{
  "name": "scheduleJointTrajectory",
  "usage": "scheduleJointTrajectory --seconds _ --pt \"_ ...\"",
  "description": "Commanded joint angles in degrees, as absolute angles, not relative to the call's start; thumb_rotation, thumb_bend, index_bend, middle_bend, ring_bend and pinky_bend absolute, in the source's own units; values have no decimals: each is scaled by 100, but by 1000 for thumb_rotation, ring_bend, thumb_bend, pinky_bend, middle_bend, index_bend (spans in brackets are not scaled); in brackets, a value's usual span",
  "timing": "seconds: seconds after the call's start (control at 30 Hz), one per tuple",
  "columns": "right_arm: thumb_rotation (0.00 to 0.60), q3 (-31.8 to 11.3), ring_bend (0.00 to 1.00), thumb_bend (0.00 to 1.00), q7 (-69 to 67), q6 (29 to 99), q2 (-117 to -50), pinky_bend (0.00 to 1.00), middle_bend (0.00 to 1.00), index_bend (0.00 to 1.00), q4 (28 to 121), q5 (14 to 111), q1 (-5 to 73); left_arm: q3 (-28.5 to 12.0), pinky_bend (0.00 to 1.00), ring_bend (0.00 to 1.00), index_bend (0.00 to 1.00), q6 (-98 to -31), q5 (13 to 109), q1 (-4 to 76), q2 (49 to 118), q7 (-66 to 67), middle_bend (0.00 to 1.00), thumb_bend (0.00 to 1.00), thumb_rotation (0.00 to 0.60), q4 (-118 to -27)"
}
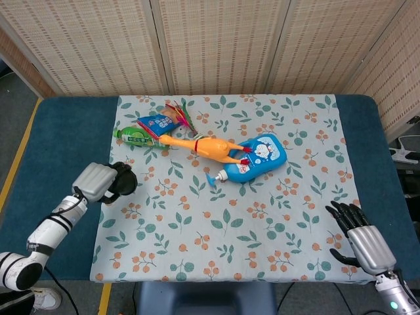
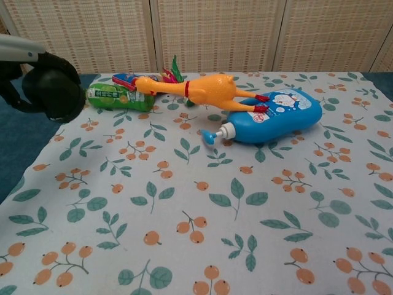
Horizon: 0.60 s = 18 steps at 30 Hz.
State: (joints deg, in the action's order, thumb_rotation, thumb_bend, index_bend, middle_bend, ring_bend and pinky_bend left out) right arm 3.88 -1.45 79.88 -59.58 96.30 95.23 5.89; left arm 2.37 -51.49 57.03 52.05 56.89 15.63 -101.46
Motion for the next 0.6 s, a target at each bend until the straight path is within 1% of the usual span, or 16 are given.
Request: scheduleJointTrajectory --seconds 0.03,0.1,0.13,0.2,0.23,0.3,0.37,0.43,0.5,0.6 --pt "600 379 0 133 -148 8014 -5954 0 0 0 9635 9512 577 -314 909 663 751 -6036 6408 4848 4946 1417 781 697 600 -11558" --pt "600 370 0 133 -138 8041 -5955 0 0 0 9636 9498 564 -426 910 663 751 -6216 6642 4776 4734 1434 783 697 600 -11908" --pt "600 367 0 133 -130 8050 -5959 0 0 0 9638 9499 561 -443 910 663 751 -6188 6661 4772 4681 1459 784 697 600 -11998" --pt "600 375 0 133 -121 8033 -5974 0 0 0 9643 9519 572 -391 910 663 751 -5917 6557 4825 4692 1639 785 698 600 -12019" --pt "600 384 0 133 -118 8012 -5981 0 0 0 9643 9535 583 -340 910 663 751 -5757 6462 4861 4781 1739 785 698 600 -11947" --pt "600 409 0 133 -89 7950 -5995 0 0 0 9638 9567 611 -136 910 663 752 -5254 6139 4974 5177 2009 786 698 600 -11571" --pt "600 432 0 133 -74 7881 -6008 0 0 0 9643 9577 636 97 909 663 751 -4708 5680 5132 5680 2309 785 698 600 -11031" --pt "600 460 0 133 -51 7805 -6019 0 0 0 9646 9578 659 248 905 663 750 -4424 5321 5284 5994 2630 782 698 600 -10668" --pt "600 486 0 133 -13 7726 -6022 0 0 0 9650 9584 688 293 901 663 748 -4480 4975 5395 6173 2947 780 698 600 -10538" --pt "600 464 0 133 4 7720 -6041 0 0 0 9658 9549 698 351 899 662 747 -4740 4605 5513 6237 3419 780 697 600 -10627"
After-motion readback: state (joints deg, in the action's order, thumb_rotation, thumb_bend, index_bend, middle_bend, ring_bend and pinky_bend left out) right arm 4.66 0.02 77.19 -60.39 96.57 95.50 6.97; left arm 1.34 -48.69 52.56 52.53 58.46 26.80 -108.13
